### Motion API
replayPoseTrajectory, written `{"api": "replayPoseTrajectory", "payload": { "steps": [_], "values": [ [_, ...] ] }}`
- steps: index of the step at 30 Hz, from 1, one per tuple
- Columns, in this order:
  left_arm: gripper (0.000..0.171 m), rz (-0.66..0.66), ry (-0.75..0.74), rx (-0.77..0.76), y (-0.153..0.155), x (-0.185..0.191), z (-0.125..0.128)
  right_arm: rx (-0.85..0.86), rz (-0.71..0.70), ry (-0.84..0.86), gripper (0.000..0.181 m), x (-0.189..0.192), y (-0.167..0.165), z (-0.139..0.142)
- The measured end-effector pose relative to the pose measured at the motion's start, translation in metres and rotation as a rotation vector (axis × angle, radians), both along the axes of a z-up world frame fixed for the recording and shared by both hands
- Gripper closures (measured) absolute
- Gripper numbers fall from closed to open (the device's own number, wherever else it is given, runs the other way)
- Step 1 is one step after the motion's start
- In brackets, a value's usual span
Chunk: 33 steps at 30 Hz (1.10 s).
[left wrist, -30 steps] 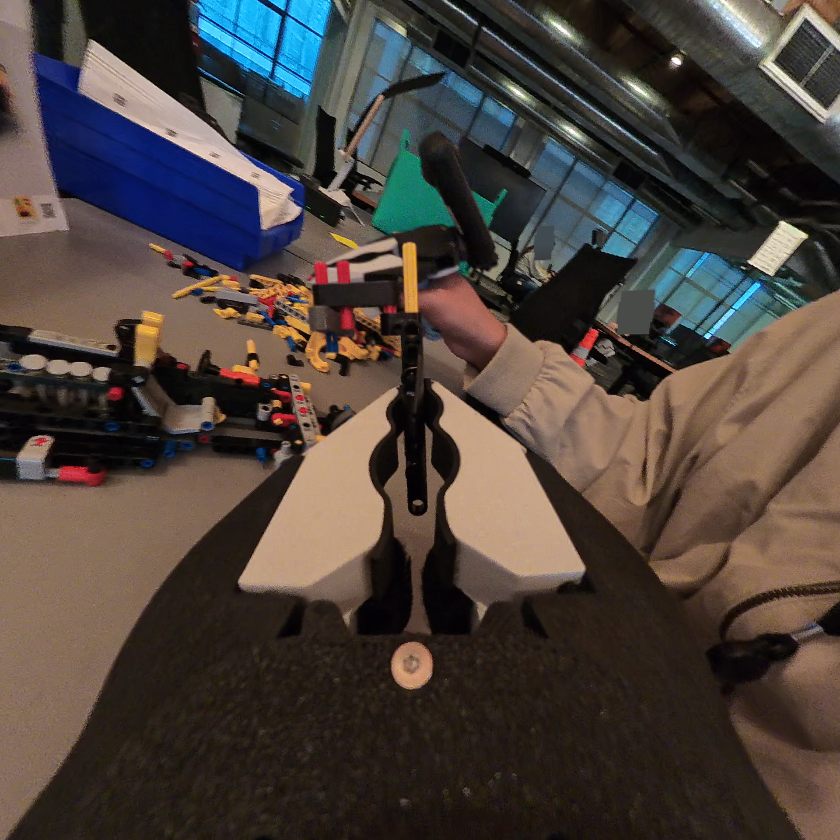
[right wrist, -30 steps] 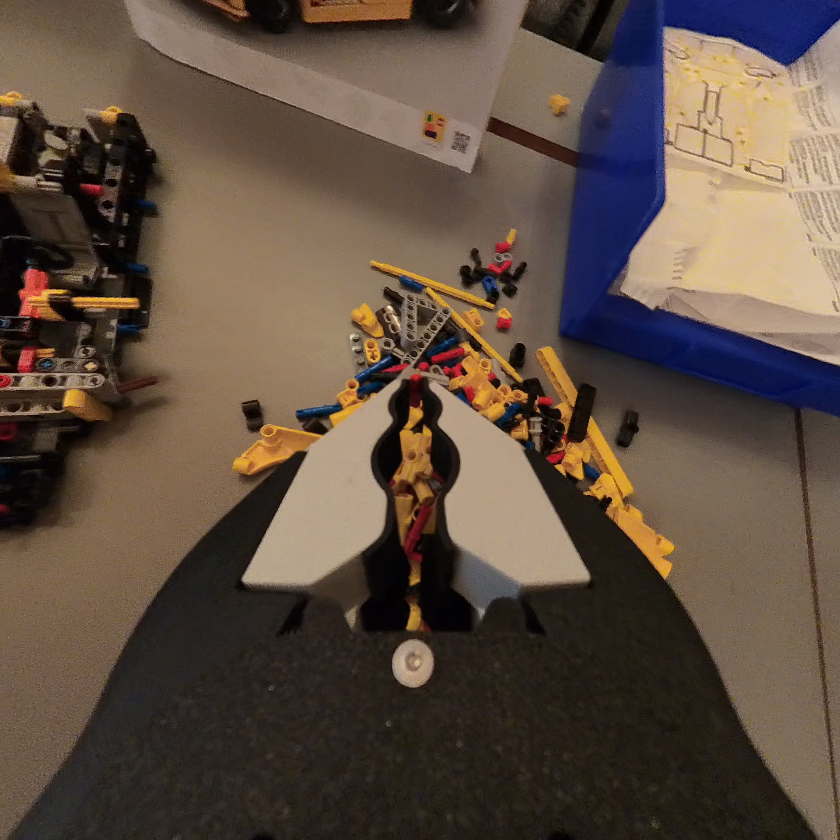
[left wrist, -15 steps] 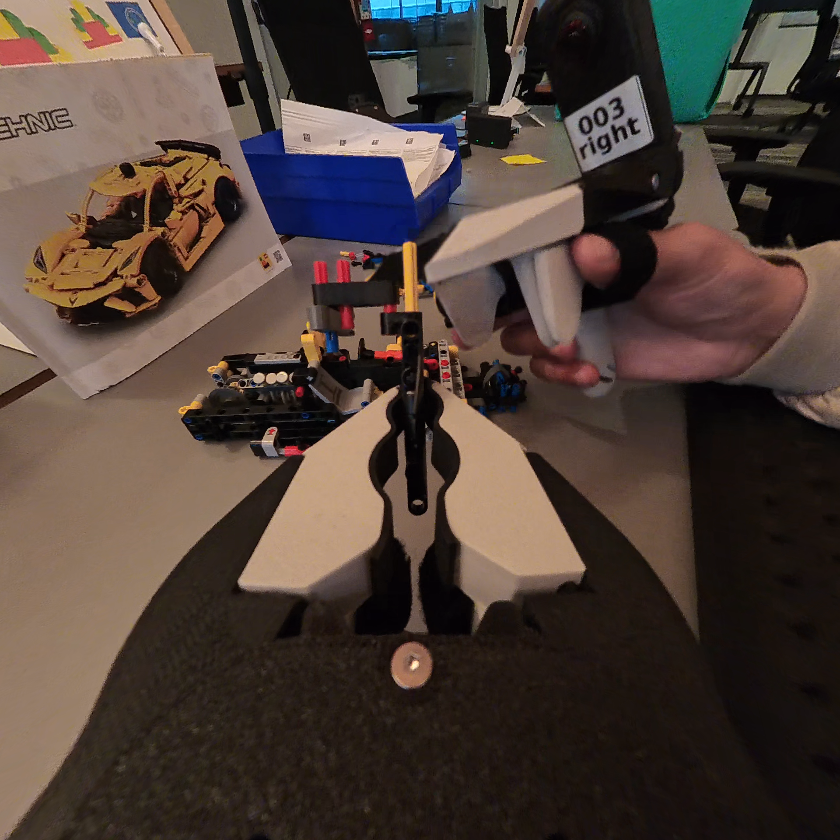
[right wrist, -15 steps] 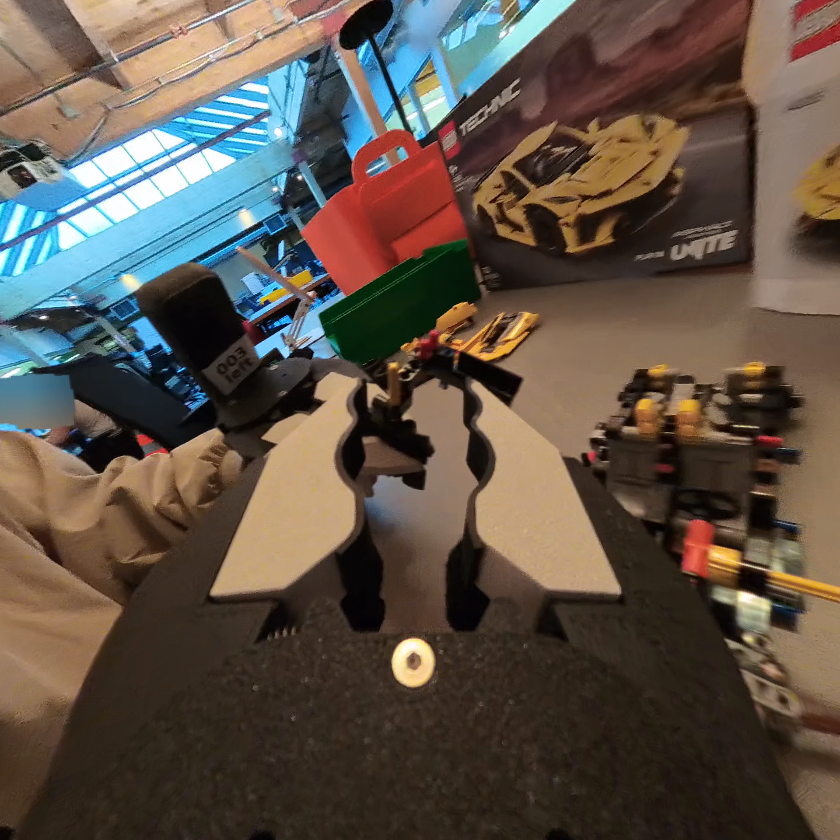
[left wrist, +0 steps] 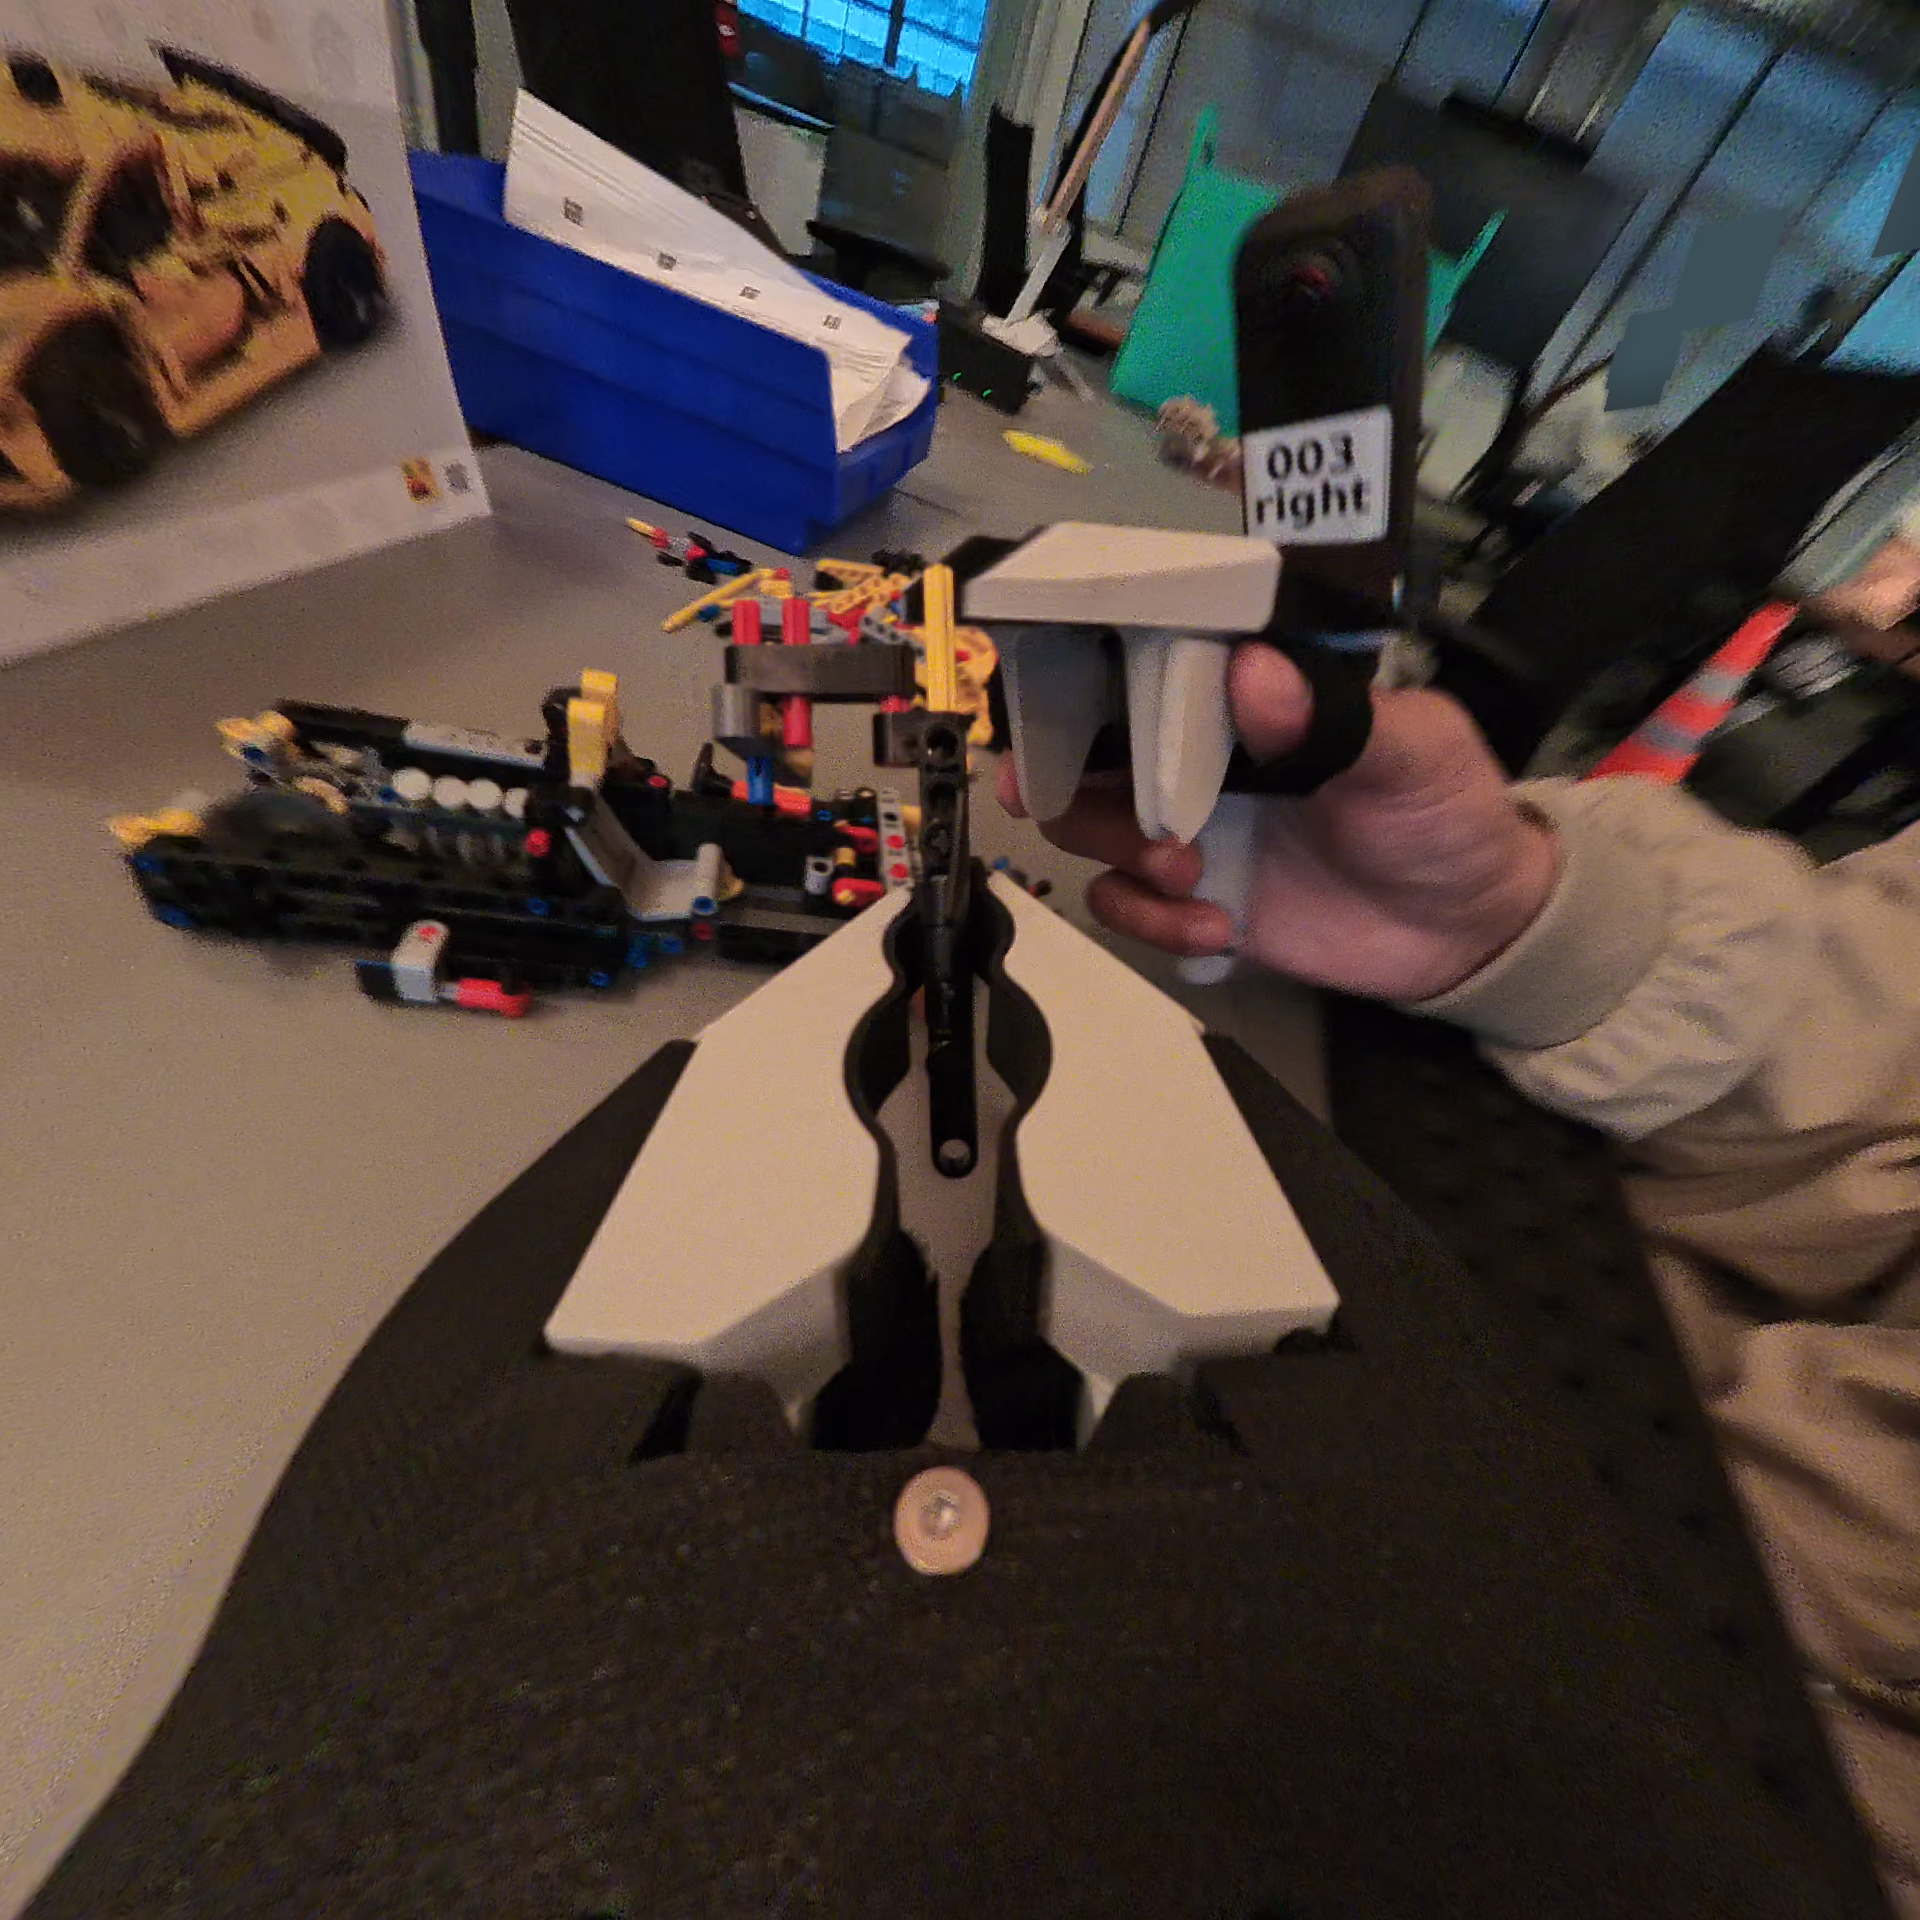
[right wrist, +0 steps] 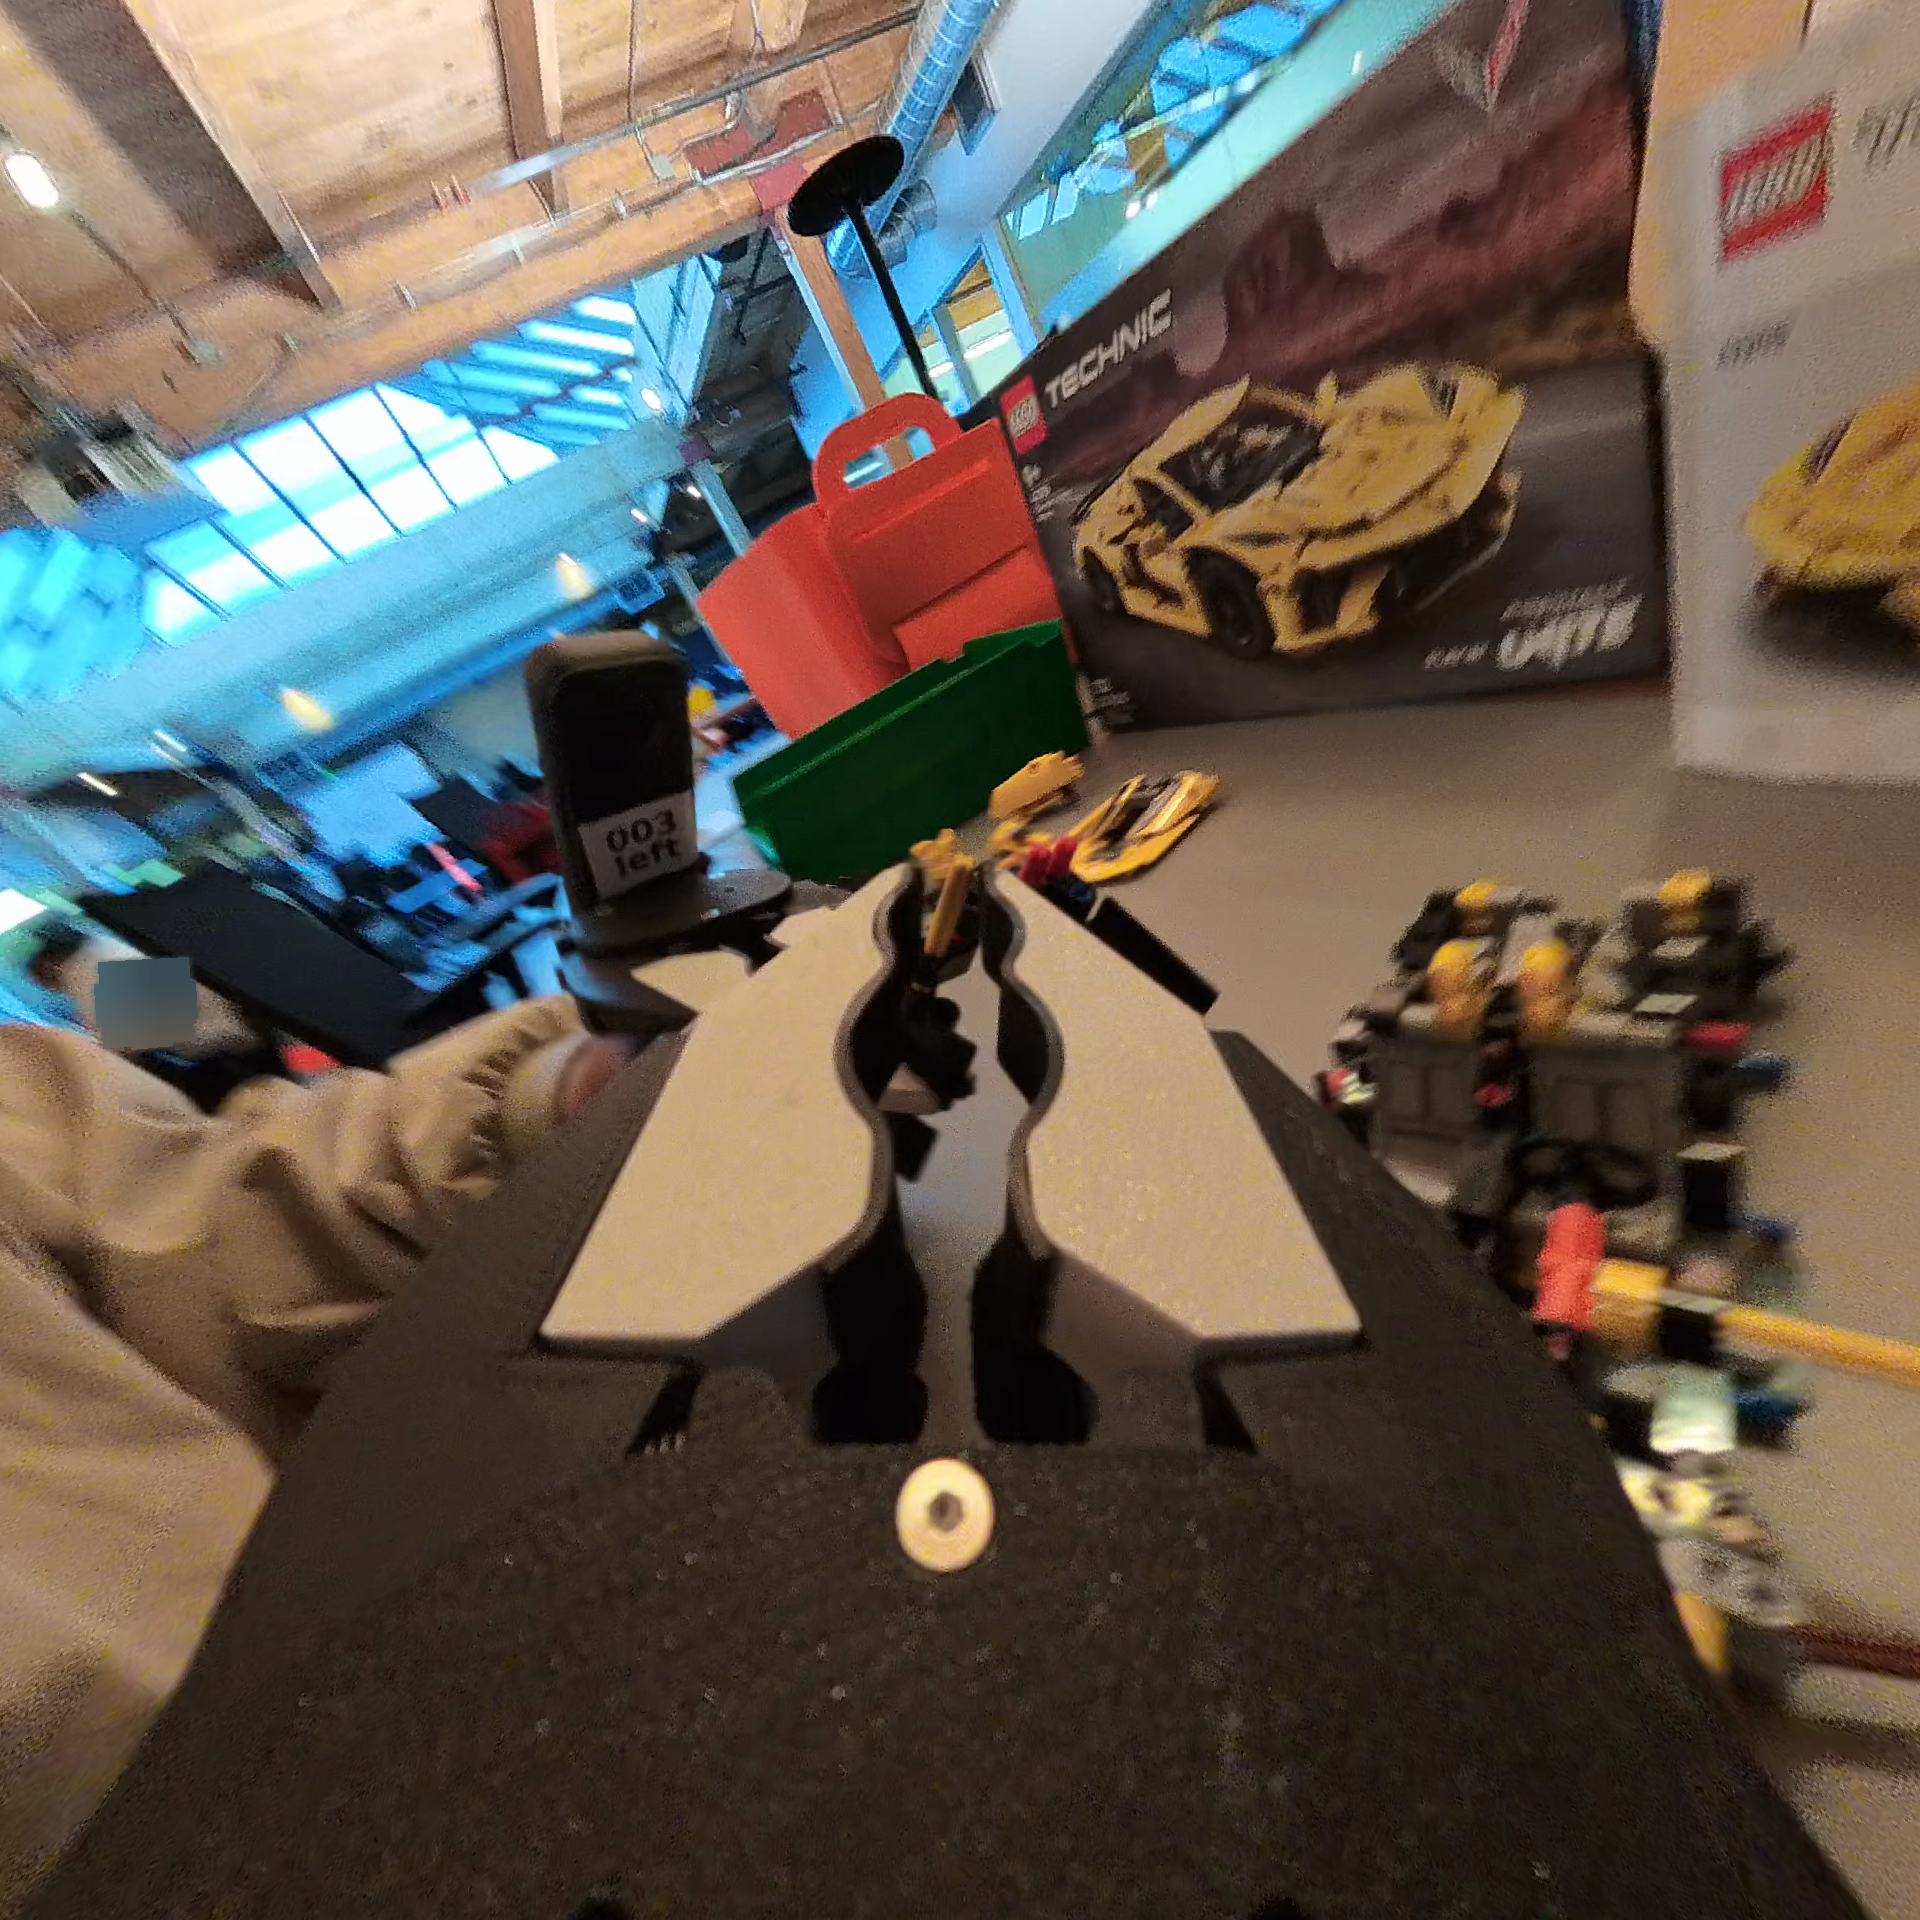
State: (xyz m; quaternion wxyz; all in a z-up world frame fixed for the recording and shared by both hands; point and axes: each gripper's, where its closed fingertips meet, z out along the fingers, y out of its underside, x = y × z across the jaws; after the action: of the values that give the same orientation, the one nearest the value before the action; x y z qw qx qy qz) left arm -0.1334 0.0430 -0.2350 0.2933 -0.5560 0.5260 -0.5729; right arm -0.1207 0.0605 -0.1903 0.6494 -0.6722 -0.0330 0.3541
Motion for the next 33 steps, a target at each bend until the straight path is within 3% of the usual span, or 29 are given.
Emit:
{"api": "replayPoseTrajectory", "payload": {
  "steps": [4, 6, 11, 13, 18, 23, 27, 33],
  "values": [
    [0.165, -0.056, -0.047, -0.385, 0.012, -0.007, 0.014, 0.125, -0.104, -0.462, 0.149, 0.0, -0.001, 0.0],
    [0.165, -0.057, -0.074, -0.533, 0.023, -0.01, 0.018, 0.186, -0.13, -0.587, 0.133, -0.01, -0.001, -0.003],
    [0.165, -0.072, -0.081, -0.66, 0.028, -0.013, 0.019, 0.126, -0.107, -0.78, 0.093, -0.037, 0.002, -0.031],
    [0.165, -0.112, -0.07, -0.68, 0.021, -0.013, 0.019, 0.097, -0.092, -0.802, 0.087, -0.04, 0.004, -0.04],
    [0.165, -0.179, -0.031, -0.705, 0.008, -0.012, 0.016, 0.132, -0.111, -0.776, 0.089, -0.034, 0.003, -0.032],
    [0.165, -0.221, 0.024, -0.668, -0.004, -0.013, 0.009, 0.146, -0.087, -0.866, 0.084, -0.035, 0.001, -0.041],
    [0.165, -0.196, 0.035, -0.647, -0.002, -0.011, 0.005, 0.142, -0.115, -0.854, 0.086, -0.031, 0.003, -0.038],
    [0.165, -0.165, 0.015, -0.736, 0.006, -0.007, 0.006, 0.094, -0.163, -0.947, 0.093, -0.032, 0.009, -0.048]
  ]
}}
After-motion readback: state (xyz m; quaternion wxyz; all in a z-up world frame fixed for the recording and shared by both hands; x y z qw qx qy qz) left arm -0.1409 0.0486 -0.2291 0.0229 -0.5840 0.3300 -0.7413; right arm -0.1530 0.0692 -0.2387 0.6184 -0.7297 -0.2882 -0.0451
